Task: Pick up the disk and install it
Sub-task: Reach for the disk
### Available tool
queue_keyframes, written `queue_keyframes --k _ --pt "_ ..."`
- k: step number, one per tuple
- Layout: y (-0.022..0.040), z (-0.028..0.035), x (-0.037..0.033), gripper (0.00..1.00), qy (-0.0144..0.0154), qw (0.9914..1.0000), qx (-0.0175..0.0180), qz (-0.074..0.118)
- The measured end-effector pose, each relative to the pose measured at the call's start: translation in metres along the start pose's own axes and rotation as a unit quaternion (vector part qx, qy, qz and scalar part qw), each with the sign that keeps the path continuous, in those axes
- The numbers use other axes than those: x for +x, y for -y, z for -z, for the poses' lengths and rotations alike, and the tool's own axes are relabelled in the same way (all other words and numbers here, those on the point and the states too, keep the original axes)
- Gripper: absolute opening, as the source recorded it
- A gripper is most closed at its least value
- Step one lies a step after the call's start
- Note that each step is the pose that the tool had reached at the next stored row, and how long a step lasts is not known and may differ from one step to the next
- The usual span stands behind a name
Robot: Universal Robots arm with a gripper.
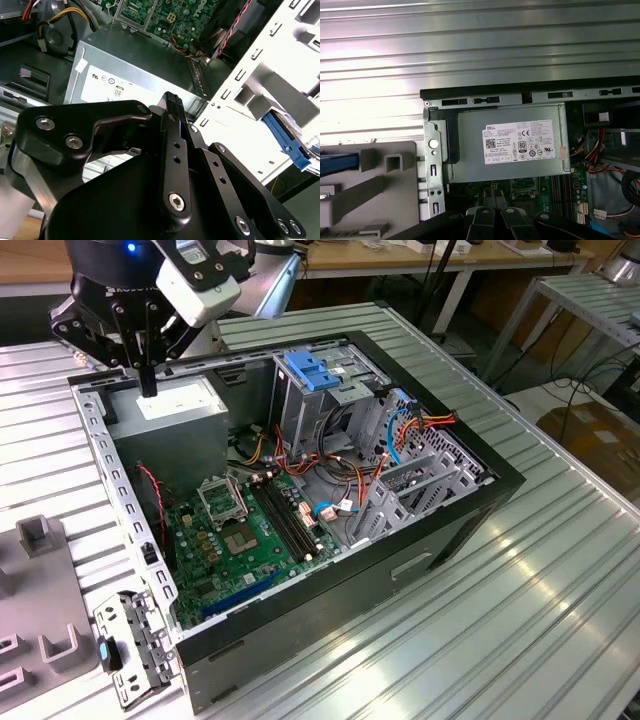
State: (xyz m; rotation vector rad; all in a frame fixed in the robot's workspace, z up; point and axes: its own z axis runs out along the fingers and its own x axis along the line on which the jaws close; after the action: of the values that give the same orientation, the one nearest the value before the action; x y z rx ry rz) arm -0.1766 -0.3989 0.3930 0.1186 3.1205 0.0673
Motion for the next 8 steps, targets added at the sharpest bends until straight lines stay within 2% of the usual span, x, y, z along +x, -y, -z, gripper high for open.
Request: queue_keyframes --k 5,8 --pt "0.0008 0.0002 0.01 0.11 0.0 1.0 0.0 0.0" --pt "0.0009 0.0002 0.0112 0.11 -0.0001 1.0 0.0 0.0"
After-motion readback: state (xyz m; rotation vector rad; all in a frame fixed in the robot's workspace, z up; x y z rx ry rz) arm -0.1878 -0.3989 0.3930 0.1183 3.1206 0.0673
